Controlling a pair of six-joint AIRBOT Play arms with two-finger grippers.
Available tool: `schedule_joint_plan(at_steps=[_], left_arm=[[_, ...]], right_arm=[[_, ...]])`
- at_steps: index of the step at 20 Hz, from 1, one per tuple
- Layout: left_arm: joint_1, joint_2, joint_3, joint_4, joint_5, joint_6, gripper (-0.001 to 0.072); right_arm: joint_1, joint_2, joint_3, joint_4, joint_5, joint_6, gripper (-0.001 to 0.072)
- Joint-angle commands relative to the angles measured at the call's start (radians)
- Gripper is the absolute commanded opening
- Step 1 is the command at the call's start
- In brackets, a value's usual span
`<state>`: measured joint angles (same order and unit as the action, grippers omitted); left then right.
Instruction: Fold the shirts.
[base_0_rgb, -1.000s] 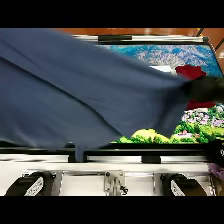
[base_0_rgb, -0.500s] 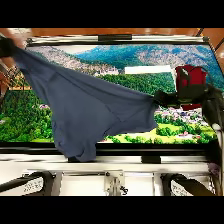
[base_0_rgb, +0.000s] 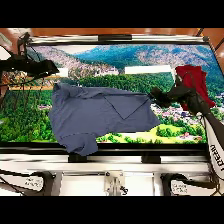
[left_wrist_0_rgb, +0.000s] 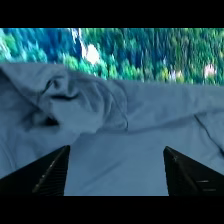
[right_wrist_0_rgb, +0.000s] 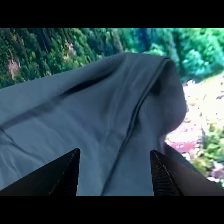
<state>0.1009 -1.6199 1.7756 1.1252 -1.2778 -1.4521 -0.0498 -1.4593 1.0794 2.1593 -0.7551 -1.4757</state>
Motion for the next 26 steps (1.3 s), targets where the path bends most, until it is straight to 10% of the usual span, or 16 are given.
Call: schedule_joint_plan(at_steps=[1,5,12,26], left_arm=[[0.077,-0.013,0.031,-0.04,-0.349,0.0,0.0503],[0.191,0.096,-0.202,-0.042,-0.544,0.0,0.0424],[0.369,0.547,-1.166,-0.157,-0.068,0.133,0.0482],[0.413,0.404,-1.252,-0.159,0.097,0.278,0.052]], right_arm=[[-0.104,0.04,0.11,-0.103,-0.268,-0.089,0.0558],[-0.28,0.139,0.138,-0.161,-0.588,-0.175,0.0557],[-0.32,0.148,0.075,-0.137,-0.752,-0.236,0.0557],[-0.271,0.147,0.069,-0.127,-0.735,-0.235,0.0557]])
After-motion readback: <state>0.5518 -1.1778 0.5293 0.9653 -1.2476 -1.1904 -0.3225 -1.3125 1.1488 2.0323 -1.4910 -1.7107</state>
